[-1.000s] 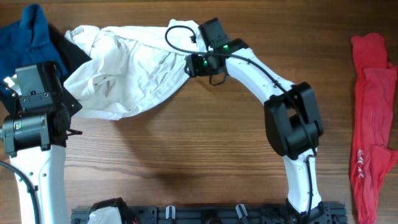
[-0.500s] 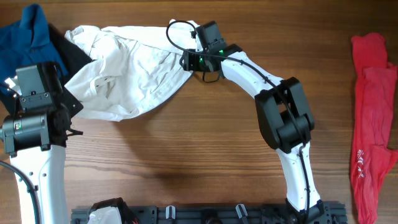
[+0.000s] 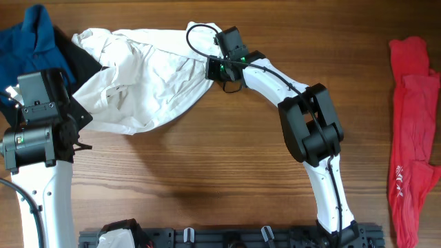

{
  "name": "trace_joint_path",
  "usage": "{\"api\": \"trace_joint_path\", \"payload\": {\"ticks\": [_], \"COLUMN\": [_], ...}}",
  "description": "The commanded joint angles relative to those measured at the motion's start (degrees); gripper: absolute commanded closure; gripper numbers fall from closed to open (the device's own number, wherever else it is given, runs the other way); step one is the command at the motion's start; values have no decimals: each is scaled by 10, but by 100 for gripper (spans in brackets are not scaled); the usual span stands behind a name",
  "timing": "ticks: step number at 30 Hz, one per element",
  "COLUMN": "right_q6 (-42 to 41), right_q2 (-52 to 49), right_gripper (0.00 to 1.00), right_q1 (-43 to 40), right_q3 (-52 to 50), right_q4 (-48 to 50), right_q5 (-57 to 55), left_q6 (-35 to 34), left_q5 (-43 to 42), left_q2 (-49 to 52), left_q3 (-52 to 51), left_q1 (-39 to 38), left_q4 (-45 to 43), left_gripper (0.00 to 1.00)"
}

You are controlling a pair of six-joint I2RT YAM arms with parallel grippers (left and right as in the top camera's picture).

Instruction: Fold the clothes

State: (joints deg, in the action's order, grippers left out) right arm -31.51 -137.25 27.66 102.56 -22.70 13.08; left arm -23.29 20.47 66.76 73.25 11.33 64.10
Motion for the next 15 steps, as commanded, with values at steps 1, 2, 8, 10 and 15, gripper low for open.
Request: {"api": "trace_joint_path", "payload": {"ticks": [1,2,8,10,15], "right_q6": [1,14,59,58,58], "right_q2": [11,42,206,271,401], "right_gripper": [96,96,96,96,96], "right_q1": [-22,-35,-83,-106,-172], "right_q3": [-9,-5,0,0,0], "right_q4": [-90,-131,-214,-224,-262], "right_q5": [-111,-135,-186,-204,-201], "left_q6": [-12,-12,-12,-12,-12], "left_q5": [-1,-1,-21,-43,-102], "left_q2": [-3,-3,-3,-3,0], "left_q3": [5,5,5,5,5], "left_q1": [3,3,3,3,3], "left_q4": [0,-1,-29,-73,-190], "left_gripper": [94,94,95,96,96]}}
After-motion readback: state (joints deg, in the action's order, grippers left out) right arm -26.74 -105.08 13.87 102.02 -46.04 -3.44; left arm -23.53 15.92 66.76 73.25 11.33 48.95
